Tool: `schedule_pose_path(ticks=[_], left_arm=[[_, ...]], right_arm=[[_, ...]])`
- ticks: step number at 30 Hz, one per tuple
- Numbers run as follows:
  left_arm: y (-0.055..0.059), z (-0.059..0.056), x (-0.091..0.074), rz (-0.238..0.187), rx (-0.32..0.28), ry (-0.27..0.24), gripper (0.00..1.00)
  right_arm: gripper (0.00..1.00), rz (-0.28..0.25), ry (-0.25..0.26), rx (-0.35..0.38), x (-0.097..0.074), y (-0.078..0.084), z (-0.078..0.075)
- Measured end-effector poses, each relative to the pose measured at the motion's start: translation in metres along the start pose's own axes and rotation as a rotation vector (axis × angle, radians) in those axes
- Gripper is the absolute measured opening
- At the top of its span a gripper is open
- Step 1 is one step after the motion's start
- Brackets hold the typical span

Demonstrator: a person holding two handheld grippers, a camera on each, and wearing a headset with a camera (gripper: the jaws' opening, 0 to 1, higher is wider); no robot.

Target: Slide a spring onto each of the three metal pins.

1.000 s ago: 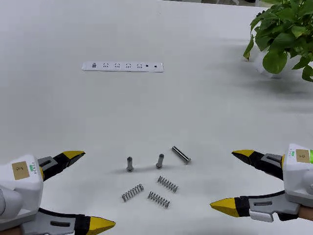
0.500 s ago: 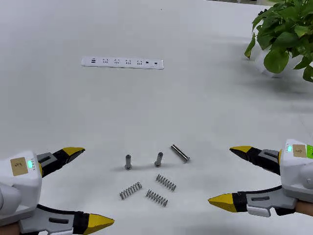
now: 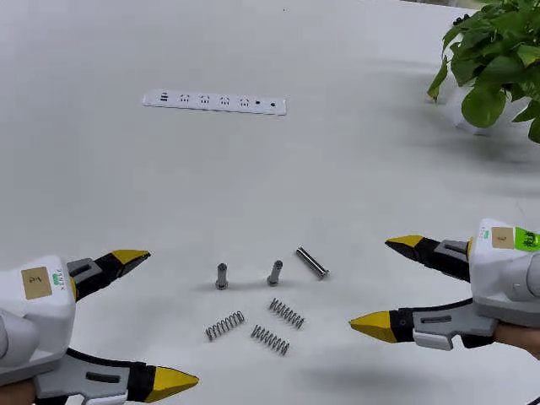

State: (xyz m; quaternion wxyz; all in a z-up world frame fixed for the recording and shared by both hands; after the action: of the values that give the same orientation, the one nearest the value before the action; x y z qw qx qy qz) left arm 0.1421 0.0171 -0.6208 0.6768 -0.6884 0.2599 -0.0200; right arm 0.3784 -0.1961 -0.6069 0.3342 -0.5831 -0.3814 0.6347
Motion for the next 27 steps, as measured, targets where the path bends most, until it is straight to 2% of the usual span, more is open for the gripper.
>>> schedule_pose_path(ticks=[7,8,10,13,19,27], left_arm=[[0.001,0.004,0.002,-0.012,-0.005,0.004,1.00],[0.001,0.004,0.002,-0.013,-0.005,0.006,1.00],[0.001,0.004,0.003,-0.015,-0.007,0.007,1.00],[0.000,0.003,0.005,-0.017,-0.008,0.007,1.00],[0.004,0.005,0.005,-0.021,-0.018,0.007,1.00],[0.004,0.003,0.007,-0.023,-0.031,0.005,1.00]], right_arm=[[0.69,0.026,0.005,-0.009,0.025,-0.010,-0.005],[0.68,0.043,0.010,-0.007,0.030,-0.011,-0.007],[0.63,0.043,0.010,-0.005,0.034,-0.014,-0.008],[0.58,0.067,0.030,0.020,0.044,-0.017,-0.013],[0.43,0.093,0.034,0.063,0.059,-0.018,-0.021],[0.32,0.157,0.045,0.077,0.078,-0.016,-0.028]])
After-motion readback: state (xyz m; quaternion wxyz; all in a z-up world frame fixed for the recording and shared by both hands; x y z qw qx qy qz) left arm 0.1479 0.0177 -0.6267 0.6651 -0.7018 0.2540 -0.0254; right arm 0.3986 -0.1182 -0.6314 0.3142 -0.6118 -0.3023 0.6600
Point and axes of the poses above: the centre of the closed fingertips' face, and the gripper's own axes: x roughly forward along the fingers, z roughly to its left, y roughly out of its underside, the point moved 7 cm from there along -x, roughly backward along the fingers, and after that the axes turned 10 degrees about -z, right-handed, at the moved point
